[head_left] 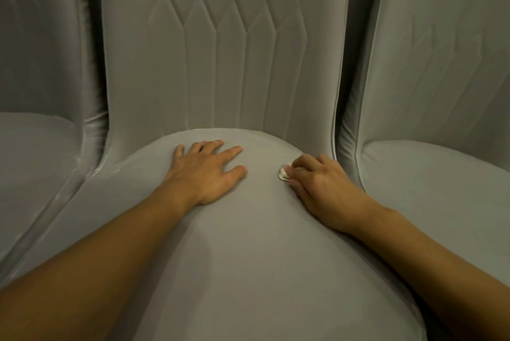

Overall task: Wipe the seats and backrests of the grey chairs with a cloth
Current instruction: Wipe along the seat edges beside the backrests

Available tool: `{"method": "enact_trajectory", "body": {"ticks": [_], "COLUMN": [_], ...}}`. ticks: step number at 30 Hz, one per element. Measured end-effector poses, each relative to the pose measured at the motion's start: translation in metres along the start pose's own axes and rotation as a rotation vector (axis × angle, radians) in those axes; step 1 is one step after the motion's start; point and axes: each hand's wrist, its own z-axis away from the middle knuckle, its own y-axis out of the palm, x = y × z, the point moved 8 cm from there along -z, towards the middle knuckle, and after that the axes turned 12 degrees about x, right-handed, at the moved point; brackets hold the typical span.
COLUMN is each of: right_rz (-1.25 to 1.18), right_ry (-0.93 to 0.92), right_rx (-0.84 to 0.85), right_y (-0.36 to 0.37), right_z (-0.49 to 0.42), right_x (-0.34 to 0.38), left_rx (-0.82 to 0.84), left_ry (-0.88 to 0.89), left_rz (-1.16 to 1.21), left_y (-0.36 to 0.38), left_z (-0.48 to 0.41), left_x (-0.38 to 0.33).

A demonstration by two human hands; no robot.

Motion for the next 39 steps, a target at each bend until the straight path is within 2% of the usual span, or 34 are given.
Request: {"method": "enact_trajectory", "body": {"ticks": [3,7,15,18,21,28,35,39], "right_rz": [0.109,0.147,-0.024,-0.041,-0.068,0.036,-0.173,-0.159], "right_ry": [0.067,0.184,0.192,0.213,0.245,0.351,0.246,0.235], "right_rx": [-0.037,0.025,-0.034,-0.055,-0.041,-0.013,-0.102,-0.114], "right_y": [0.008,0.006,-0.016,-0.016,-0.012,-0.002,-0.011,-0.012], "right_z": [-0.028,-0.044,0.072,0.089,0.074,0.002,0.055,0.046], "right_x": [-0.027,-0.037,-0.004,0.004,-0.014,-0.042,-0.027,-0.030], "left_rx": [-0.001,-0.008,-0.013,-0.003,0.005,0.019,0.013,0.013], "left_ry": [0.005,0.008,0.014,0.014,0.011,0.009,0.017,0.012], "left_rz": [0.003,0.000,0.006,0.002,0.002,-0.003,0.019,0.026], "left_y": [0.001,0.000,0.000,0.001,0.001,0.001,0.001,0.001], "left_z": [-0.001,0.000,0.000,0.000,0.001,0.002,0.002,0.003], "left_x": [0.001,0.003,0.001,0.001,0.000,0.001,0.000,0.000]}}
